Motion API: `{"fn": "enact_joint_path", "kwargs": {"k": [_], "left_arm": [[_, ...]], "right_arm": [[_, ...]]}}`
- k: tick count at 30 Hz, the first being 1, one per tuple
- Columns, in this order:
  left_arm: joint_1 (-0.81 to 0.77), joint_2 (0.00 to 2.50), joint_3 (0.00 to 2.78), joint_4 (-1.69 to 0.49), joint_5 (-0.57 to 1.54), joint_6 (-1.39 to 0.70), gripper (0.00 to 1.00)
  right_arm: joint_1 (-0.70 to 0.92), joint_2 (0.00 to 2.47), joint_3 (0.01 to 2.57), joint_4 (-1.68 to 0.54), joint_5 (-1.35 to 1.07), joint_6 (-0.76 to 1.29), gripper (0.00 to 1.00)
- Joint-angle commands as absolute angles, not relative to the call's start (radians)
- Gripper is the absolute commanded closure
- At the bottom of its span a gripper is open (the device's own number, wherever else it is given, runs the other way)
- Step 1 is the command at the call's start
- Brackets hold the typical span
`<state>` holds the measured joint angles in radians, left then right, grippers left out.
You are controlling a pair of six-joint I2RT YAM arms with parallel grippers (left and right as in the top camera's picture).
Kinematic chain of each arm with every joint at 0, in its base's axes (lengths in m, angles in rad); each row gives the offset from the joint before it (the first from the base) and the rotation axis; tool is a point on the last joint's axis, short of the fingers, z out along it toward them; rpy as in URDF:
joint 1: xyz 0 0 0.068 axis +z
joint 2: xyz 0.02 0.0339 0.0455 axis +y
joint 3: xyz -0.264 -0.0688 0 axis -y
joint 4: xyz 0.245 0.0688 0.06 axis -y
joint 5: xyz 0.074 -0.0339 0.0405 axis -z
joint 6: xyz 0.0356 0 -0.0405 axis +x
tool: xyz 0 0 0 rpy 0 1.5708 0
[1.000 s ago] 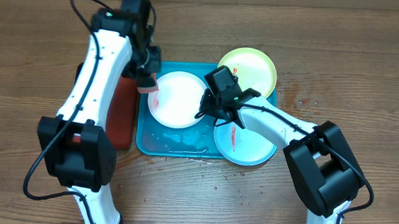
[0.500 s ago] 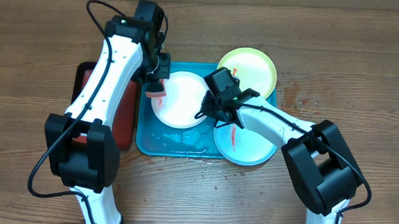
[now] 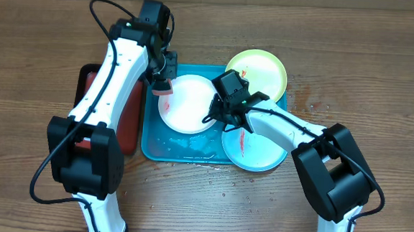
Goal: Clean dirty plates on tray and stack at the side
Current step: 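Scrub the white plate again with the sponge in the left gripper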
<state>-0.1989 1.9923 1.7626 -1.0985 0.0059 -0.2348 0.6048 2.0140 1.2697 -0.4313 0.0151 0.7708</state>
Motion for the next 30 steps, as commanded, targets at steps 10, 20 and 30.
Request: {"fn": "enact_joint_path", "kwargs": {"k": [10, 20, 30], "left_arm": [[-0.240, 1.992, 1.448, -0.831, 0.079, -0.121, 0.96], [-0.241, 1.992, 1.308, -0.569, 0.005, 0.086, 0.96], [-0.249, 1.992, 1.308, -0.389, -0.036, 0.207, 0.96]], "right_arm": [[0.607, 2.032, 1.267, -0.436, 0.036, 0.755, 0.96], [0.607, 2.032, 1.267, -0.440, 0.036, 0.755, 0.96], [0.607, 2.032, 1.267, -0.443, 0.036, 0.755, 0.96]]}}
